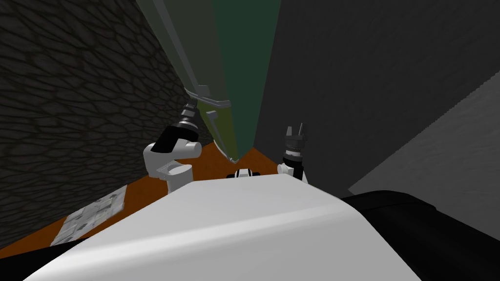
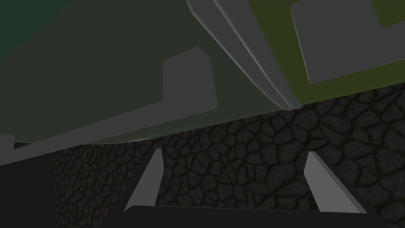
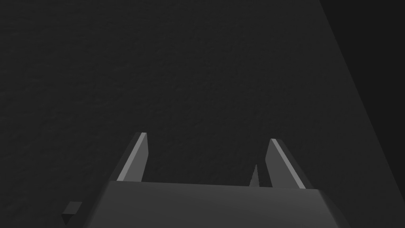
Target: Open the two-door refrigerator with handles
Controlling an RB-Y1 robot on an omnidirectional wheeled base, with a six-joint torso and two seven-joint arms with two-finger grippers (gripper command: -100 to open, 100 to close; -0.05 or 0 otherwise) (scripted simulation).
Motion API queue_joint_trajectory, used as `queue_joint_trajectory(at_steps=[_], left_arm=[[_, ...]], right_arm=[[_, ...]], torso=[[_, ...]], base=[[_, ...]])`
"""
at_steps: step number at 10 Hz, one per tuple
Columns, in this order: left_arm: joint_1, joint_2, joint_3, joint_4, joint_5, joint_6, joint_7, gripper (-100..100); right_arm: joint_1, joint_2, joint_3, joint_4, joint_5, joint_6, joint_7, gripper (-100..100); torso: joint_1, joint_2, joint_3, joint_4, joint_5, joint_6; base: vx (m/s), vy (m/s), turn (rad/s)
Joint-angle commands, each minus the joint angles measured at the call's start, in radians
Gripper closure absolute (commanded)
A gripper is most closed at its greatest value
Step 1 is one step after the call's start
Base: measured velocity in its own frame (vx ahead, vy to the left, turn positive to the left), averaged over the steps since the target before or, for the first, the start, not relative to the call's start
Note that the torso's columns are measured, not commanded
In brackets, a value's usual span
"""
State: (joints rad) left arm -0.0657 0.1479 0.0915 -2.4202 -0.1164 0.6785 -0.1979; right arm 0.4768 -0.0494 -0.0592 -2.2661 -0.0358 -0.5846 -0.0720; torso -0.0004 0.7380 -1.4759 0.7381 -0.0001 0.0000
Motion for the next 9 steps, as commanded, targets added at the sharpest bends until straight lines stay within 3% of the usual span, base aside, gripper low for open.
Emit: queue_joint_trajectory(at_steps=[1, 9], left_arm=[[-0.036, 0.001, 0.008, -0.003, 0.0, 0.073, -0.005, -100], [-0.124, 0.005, 0.025, -0.018, -0.002, 0.254, -0.018, -100]], right_arm=[[0.0, 0.0, 0.0, 0.0, 0.0, 0.0, 0.0, 0], [0.0, 0.0, 0.0, 0.0, 0.0, 0.0, 0.0, 0]], torso=[[0.001, 0.001, 0.0, 0.0, 0.0, 0.0], [0.0, -0.002, -0.001, -0.001, 0.0, 0.0]], base=[[0.075, -0.014, 0.006], [0.072, -0.014, 0.007]])
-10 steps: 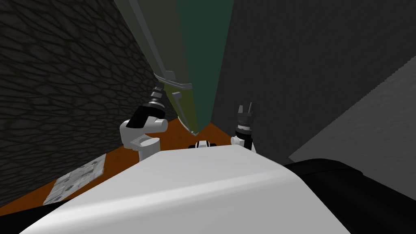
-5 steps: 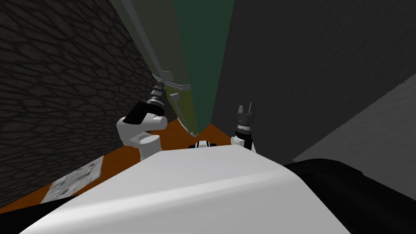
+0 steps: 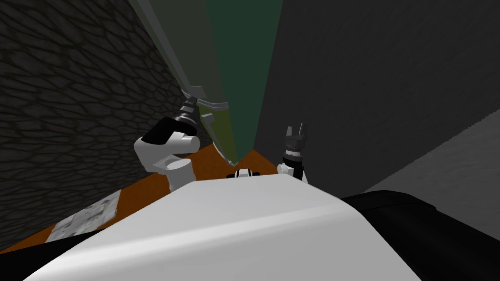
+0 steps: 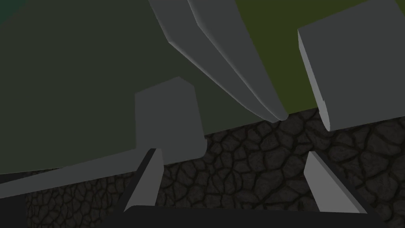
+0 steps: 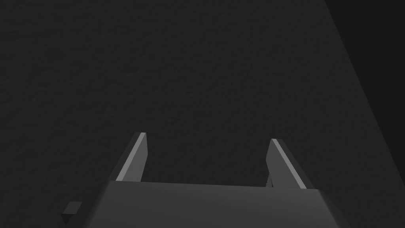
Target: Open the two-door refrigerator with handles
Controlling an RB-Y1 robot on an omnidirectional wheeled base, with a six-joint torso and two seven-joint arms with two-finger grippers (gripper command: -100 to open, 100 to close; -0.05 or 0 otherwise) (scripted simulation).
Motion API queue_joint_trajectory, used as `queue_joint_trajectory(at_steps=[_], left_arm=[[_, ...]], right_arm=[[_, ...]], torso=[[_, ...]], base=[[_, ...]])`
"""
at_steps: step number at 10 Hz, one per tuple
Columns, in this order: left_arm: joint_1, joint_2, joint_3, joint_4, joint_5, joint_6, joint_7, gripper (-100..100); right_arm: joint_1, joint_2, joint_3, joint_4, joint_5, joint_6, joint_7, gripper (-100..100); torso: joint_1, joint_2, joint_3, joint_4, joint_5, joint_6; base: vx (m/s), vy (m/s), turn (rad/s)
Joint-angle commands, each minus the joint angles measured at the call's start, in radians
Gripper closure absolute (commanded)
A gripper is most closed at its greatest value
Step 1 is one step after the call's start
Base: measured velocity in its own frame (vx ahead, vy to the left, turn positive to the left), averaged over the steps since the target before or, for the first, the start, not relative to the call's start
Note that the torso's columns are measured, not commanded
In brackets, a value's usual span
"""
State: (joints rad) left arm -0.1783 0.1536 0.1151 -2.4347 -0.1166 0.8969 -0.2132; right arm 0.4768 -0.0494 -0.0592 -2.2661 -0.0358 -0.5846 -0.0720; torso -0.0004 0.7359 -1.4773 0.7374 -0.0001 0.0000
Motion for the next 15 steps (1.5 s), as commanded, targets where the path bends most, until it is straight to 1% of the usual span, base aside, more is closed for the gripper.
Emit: queue_joint_trajectory(at_steps=[1, 2, 3, 4, 6, 8, 10, 11, 12, 14, 15], left_arm=[[-0.031, 0.002, 0.005, -0.011, -0.002, 0.072, -0.005, -100], [-0.049, 0.006, 0.008, -0.02, -0.003, 0.099, -0.008, -100], [-0.049, 0.006, 0.008, -0.02, -0.003, 0.108, -0.008, -100], [-0.065, 0.01, 0.012, -0.031, -0.003, 0.14, -0.01, -100], [-0.093, 0.02, 0.017, -0.059, -0.004, 0.193, -0.014, -100], [-0.112, 0.03, 0.021, -0.092, -0.004, 0.232, -0.017, -100], [-0.123, 0.038, 0.023, -0.124, -0.005, 0.253, -0.018, -100], [-0.123, 0.033, 0.018, -0.108, -0.009, 0.244, -0.017, -100], [-0.135, 0.037, 0.021, -0.13, -0.008, 0.277, -0.021, -100], [-0.149, 0.041, 0.026, -0.154, -0.007, 0.315, -0.026, -100], [-0.142, 0.039, 0.023, -0.146, -0.007, 0.297, -0.024, -100]], right_arm=[[0.0, 0.0, 0.0, 0.0, 0.0, 0.0, 0.0, 0], [0.0, 0.0, 0.0, 0.0, 0.0, 0.0, 0.0, 0], [0.0, 0.0, 0.0, 0.0, 0.0, 0.0, 0.0, 0], [0.0, 0.0, 0.0, 0.0, 0.0, 0.0, 0.0, 0], [0.0, 0.0, 0.0, 0.0, 0.0, 0.0, 0.0, 0], [0.0, 0.0, 0.0, 0.0, 0.0, 0.0, 0.0, 0], [0.0, 0.0, 0.0, 0.0, 0.0, 0.0, 0.0, 0], [0.0, 0.0, 0.0, 0.0, 0.0, 0.0, 0.0, 0], [0.0, 0.0, 0.0, 0.0, 0.0, 0.0, 0.0, 0], [0.0, 0.0, 0.0, 0.0, 0.0, 0.0, 0.0, 0], [0.0, 0.0, 0.0, 0.0, 0.0, 0.0, 0.0, 0]], torso=[[0.0, 0.002, 0.001, 0.0, 0.0, 0.0], [0.001, 0.004, 0.002, 0.001, 0.0, 0.0], [0.001, 0.002, 0.0, 0.002, -0.001, 0.001], [0.001, -0.001, -0.002, 0.002, -0.001, 0.001], [0.001, -0.002, -0.002, 0.0, 0.0, 0.0], [0.003, -0.002, -0.002, 0.0, 0.0, 0.0], [0.002, -0.001, -0.002, 0.0, 0.0, 0.0], [0.002, 0.0, -0.001, 0.0, 0.0, 0.0], [0.002, 0.001, 0.0, 0.0, 0.0, 0.0], [0.002, -0.003, -0.002, -0.001, 0.001, 0.0], [0.001, -0.002, -0.001, -0.001, 0.0, 0.0]], base=[[0.056, -0.012, 0.006], [0.069, -0.014, 0.015], [0.042, -0.024, 0.013], [0.05, -0.017, -0.004], [0.073, -0.009, 0.005], [0.063, -0.013, 0.007], [0.05, -0.012, 0.003], [0.016, -0.004, 0.005], [0.047, 0.009, -0.017], [0.11, 0.016, -0.02], [0.045, 0.001, 0.01]])
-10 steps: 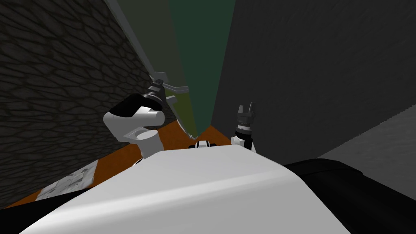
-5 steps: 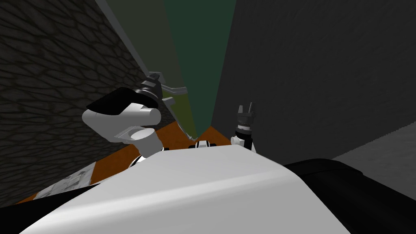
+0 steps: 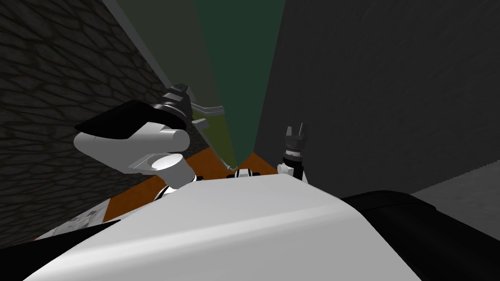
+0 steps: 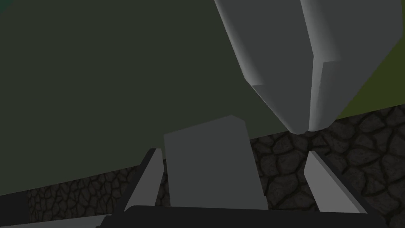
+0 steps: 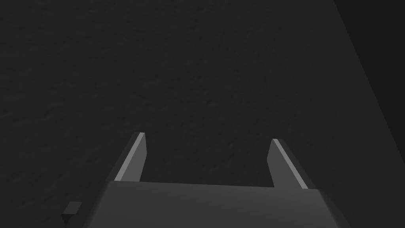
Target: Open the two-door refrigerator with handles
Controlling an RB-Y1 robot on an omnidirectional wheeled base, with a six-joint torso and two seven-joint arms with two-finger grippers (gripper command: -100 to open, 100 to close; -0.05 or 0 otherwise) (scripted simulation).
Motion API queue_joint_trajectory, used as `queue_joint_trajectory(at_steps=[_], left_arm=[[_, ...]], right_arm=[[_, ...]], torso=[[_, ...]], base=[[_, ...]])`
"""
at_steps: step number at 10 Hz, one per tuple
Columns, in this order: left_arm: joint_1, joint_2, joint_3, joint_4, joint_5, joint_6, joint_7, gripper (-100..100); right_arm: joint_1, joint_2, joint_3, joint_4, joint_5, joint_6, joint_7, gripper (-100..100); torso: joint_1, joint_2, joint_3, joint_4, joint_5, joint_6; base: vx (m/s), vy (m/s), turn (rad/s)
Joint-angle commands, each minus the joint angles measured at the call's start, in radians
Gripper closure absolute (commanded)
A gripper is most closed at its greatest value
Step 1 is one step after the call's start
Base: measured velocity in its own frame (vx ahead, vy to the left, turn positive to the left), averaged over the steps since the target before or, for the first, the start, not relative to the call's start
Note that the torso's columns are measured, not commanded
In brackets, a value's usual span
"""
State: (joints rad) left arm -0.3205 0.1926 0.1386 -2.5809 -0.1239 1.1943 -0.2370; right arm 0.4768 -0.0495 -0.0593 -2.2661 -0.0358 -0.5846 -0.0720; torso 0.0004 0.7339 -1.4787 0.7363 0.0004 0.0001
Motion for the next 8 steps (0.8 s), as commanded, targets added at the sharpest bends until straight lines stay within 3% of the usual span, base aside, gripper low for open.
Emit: queue_joint_trajectory(at_steps=[1, 3, 4, 7, 8], left_arm=[[0.01, -0.003, -0.003, 0.021, -0.001, -0.028, 0.003, 100], [-0.007, -0.001, -0.002, 0.013, -0.003, -0.028, 0.003, 100], [-0.012, 0.001, -0.012, 0.01, 0.015, -0.029, 0.004, 100], [-0.014, 0.002, -0.024, 0.005, 0.034, -0.024, 0.005, 100], [-0.016, 0.003, -0.035, 0.0, 0.053, -0.02, 0.005, 100]], right_arm=[[0.0, 0.0, 0.0, 0.0, 0.0, 0.0, 0.0, 0], [-0.001, 0.0, 0.0, 0.0, 0.0, 0.0, 0.0, 0], [0.0, 0.0, 0.0, 0.0, 0.0, 0.0, 0.0, 0], [-0.001, 0.0, 0.0, 0.0, 0.0, 0.0, 0.0, 0], [0.0, 0.0, 0.0, 0.0, 0.0, 0.0, 0.0, 0]], torso=[[0.001, 0.001, 0.0, 0.0, 0.0, 0.001], [0.002, 0.005, 0.005, -0.004, 0.004, 0.0], [0.003, 0.002, 0.003, -0.003, 0.003, -0.001], [0.016, 0.0, -0.001, 0.003, 0.003, -0.003], [0.011, -0.004, -0.005, 0.003, 0.002, -0.003]], base=[[-0.05, -0.011, 0.027], [-0.081, -0.015, 0.0], [-0.041, 0.147, -0.054], [-0.083, 0.24, -0.059], [-0.091, 0.286, -0.047]])
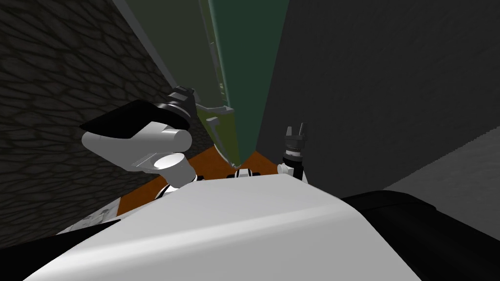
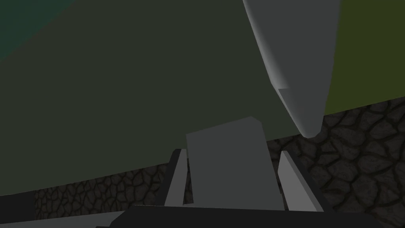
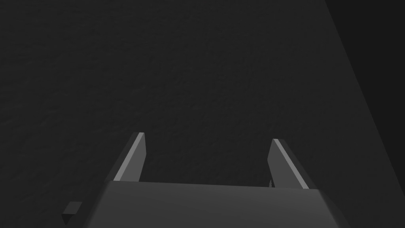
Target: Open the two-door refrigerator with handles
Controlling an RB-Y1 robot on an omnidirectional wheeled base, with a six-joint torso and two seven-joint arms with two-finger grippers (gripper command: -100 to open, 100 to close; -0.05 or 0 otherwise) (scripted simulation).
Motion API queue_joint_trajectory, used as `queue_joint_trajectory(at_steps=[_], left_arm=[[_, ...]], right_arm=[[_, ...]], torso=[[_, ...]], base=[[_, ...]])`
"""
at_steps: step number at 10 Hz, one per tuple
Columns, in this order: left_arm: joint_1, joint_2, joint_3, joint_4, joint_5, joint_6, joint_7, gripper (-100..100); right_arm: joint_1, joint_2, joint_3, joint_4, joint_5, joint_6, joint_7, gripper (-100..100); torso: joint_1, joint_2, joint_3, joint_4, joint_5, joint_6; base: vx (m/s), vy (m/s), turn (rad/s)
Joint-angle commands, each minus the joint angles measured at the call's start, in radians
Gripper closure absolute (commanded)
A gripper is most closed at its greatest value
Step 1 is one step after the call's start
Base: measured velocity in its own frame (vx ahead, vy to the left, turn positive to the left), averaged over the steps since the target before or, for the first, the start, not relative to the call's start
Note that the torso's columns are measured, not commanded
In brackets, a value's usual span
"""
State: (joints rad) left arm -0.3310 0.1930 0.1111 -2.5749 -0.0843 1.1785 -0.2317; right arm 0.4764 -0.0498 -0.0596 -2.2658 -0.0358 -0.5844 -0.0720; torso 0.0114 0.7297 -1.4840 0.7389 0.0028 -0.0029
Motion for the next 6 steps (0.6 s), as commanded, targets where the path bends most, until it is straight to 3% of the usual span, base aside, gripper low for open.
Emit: queue_joint_trajectory(at_steps=[1, 2, 6], left_arm=[[-0.008, 0.003, -0.019, -0.011, 0.033, 0.0, 0.0, 100], [-0.008, 0.003, -0.019, -0.011, 0.033, 0.0, 0.0, 100], [-0.016, 0.006, -0.054, -0.026, 0.089, 0.013, 0.002, 100]], right_arm=[[0.0, 0.0, 0.0, 0.0, 0.0, 0.0, 0.0, 0], [0.0, 0.0, 0.0, 0.0, 0.0, 0.0, 0.0, 0], [0.0, 0.0, 0.0, 0.0, 0.0, 0.0, 0.0, 0]], torso=[[0.001, -0.002, -0.002, 0.001, -0.001, 0.001], [0.004, -0.005, -0.004, 0.001, -0.001, 0.001], [-0.002, -0.009, -0.008, -0.001, -0.002, 0.001]], base=[[-0.102, 0.358, -0.105], [-0.095, 0.287, -0.043], [-0.108, 0.309, -0.056]])
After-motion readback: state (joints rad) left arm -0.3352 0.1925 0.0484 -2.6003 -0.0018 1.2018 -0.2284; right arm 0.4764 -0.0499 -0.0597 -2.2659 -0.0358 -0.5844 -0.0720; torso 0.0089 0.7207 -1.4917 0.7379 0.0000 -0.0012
